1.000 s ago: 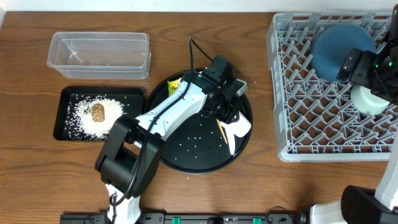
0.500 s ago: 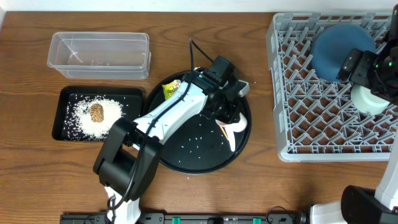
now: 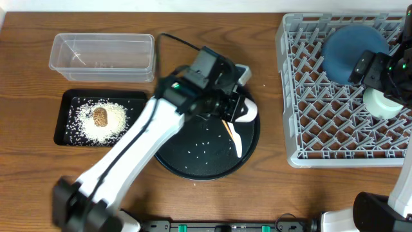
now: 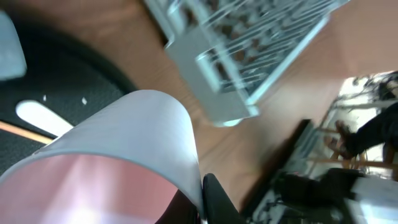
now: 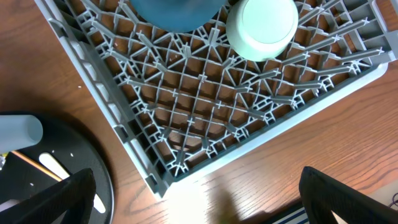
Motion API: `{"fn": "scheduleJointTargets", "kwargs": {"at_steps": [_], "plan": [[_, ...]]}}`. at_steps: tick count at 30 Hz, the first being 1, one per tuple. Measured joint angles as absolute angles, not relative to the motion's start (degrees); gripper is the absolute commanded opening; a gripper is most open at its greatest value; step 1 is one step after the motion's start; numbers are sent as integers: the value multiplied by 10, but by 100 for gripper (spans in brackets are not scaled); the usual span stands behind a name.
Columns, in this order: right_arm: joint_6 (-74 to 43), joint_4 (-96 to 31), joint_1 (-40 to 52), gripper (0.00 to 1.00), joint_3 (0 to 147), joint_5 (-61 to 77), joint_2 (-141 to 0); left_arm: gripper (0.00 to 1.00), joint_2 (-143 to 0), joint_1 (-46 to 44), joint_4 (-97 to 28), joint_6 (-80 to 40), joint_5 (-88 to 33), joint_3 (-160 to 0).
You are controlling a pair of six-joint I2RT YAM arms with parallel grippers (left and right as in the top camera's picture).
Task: Sort waste into correct bins and load items into the dishwasher rack
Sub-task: 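Lift the pink cup and carry it left over the round tray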
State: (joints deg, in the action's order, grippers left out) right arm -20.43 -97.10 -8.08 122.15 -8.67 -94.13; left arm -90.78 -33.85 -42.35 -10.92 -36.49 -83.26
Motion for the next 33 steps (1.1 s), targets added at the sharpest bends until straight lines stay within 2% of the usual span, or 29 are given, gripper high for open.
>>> {"fn": "scheduleJointTargets", "kwargs": {"at_steps": [9, 16, 21, 27, 33], "plan": [[-204, -971, -81, 99, 1221, -87, -941, 6, -771, -328, -445, -222, -377, -833], [-222, -968, -81, 99, 1221, -52, -941, 6, -714, -326, -434, -267, -469, -833], [-226, -971, -81, 99, 1221, 85, -941, 6, -706, -326, -410, -287, -544, -833], [-156, -971, -61, 99, 1221, 305, -941, 7, -706, -317, -331, -310, -580, -832], [-129, -970, -13, 99, 1218, 443, -941, 6, -706, -219, -326, -338, -585, -832]]}}
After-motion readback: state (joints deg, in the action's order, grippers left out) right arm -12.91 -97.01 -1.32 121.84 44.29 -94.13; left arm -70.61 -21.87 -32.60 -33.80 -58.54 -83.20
